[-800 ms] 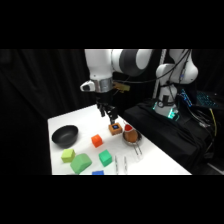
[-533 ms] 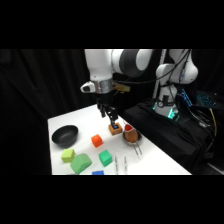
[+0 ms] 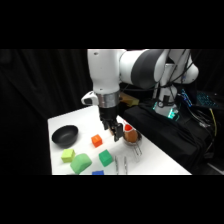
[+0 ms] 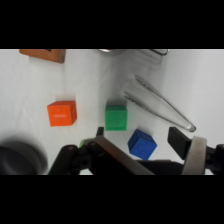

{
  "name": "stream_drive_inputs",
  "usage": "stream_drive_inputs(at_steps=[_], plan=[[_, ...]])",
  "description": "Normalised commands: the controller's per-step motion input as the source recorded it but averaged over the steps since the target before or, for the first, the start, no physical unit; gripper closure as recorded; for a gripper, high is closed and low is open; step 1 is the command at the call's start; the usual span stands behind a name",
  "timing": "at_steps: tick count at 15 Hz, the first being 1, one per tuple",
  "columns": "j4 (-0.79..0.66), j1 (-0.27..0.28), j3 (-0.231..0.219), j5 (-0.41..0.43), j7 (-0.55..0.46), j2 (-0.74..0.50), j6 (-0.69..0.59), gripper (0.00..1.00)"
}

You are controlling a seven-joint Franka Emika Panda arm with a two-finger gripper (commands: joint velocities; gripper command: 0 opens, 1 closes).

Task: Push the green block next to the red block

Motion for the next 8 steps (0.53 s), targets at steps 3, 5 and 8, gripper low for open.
stream_drive_inputs(at_steps=[3, 5, 8], plan=[[0.37, 0.173, 0.023, -0.154, 0.3, 0.37, 0.12, 0.0], [0.36, 0.122, -0.005, -0.113, 0.18, 0.4, 0.15, 0.0], [0.32, 0.072, -0.017, -0.049, 0.09, 0.39, 0.19, 0.0]])
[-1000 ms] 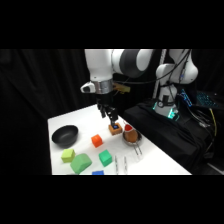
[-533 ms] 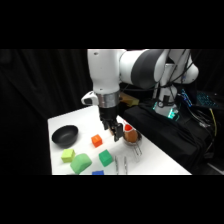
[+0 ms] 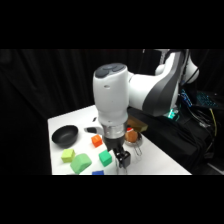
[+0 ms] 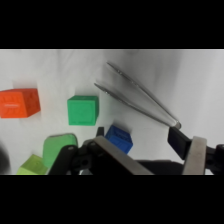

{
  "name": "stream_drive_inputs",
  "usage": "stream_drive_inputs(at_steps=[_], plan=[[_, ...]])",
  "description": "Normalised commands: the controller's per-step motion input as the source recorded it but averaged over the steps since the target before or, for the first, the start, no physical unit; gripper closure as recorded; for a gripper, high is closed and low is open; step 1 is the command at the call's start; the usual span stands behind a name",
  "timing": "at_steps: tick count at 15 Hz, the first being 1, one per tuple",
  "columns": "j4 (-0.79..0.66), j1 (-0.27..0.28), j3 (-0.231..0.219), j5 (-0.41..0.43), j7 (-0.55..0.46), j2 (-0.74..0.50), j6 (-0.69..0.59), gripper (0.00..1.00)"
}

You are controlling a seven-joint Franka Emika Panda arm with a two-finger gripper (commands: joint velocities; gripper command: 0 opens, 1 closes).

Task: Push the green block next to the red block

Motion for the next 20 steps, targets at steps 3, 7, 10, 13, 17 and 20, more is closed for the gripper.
stream_drive_inputs(at_steps=[3, 7, 10, 13, 17, 20], plan=[[0.23, 0.05, -0.013, 0.017, 0.02, 0.33, 0.25, 0.0], [0.24, 0.024, -0.027, 0.059, -0.04, 0.28, 0.16, 0.0], [0.23, -0.01, -0.02, 0.093, -0.1, 0.24, 0.08, 0.0], [0.19, -0.046, -0.003, 0.124, -0.14, 0.19, 0.07, 0.0], [0.13, -0.104, -0.003, 0.157, -0.17, 0.09, 0.07, 0.0], [0.03, -0.143, -0.047, 0.142, -0.2, -0.02, 0.07, 0.0]])
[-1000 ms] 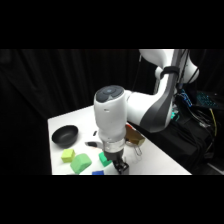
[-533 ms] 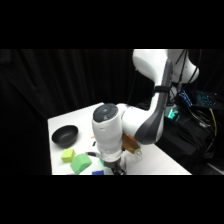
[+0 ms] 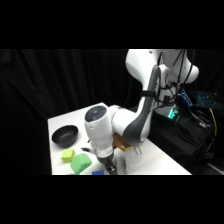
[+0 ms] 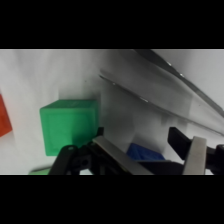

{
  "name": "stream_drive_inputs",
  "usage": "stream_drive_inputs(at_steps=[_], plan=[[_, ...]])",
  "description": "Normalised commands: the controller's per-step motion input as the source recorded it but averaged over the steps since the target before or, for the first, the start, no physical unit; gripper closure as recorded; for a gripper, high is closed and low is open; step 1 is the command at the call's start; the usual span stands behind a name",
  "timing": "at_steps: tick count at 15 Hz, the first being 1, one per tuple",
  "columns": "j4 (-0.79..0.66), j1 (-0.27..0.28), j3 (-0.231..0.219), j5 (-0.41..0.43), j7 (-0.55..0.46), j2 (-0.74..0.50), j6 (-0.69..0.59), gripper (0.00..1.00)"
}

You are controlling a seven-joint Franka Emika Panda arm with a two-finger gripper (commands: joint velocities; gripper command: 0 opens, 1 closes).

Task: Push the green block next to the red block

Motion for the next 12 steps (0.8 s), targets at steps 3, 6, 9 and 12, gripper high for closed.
stream_drive_inputs(at_steps=[3, 6, 9, 12], plan=[[-0.02, -0.147, -0.102, 0.089, -0.2, -0.08, 0.04, 0.0], [0.0, -0.16, -0.095, 0.067, -0.22, -0.1, -0.02, 0.0], [0.03, -0.174, 0.032, 0.139, -0.29, -0.17, -0.19, 0.0], [-0.01, -0.096, 0.128, 0.166, -0.29, -0.37, -0.49, 0.0]])
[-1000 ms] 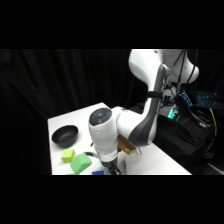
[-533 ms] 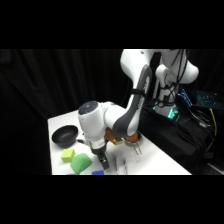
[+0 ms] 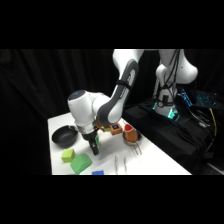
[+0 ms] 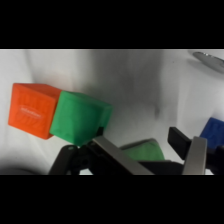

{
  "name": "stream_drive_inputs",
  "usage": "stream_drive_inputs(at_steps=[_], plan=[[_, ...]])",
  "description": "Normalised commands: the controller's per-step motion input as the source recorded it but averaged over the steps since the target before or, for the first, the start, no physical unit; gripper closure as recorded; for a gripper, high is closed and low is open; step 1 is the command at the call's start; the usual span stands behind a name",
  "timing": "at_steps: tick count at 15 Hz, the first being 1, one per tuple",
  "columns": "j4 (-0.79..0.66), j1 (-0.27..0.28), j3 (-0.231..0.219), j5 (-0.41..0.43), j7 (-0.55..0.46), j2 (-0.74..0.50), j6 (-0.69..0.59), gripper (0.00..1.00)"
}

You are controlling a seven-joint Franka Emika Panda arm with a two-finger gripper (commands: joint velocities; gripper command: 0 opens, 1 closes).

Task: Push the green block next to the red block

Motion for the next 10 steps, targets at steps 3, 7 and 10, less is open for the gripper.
stream_drive_inputs(at_steps=[3, 7, 10], plan=[[0.04, -0.018, 0.097, 0.155, -0.2, -0.51, -0.69, 0.0], [0.27, -0.017, -0.005, 0.137, -0.1, -0.34, -0.69, 0.0], [0.43, 0.013, -0.083, 0.062, 0.12, -0.05, -0.49, 0.0]])
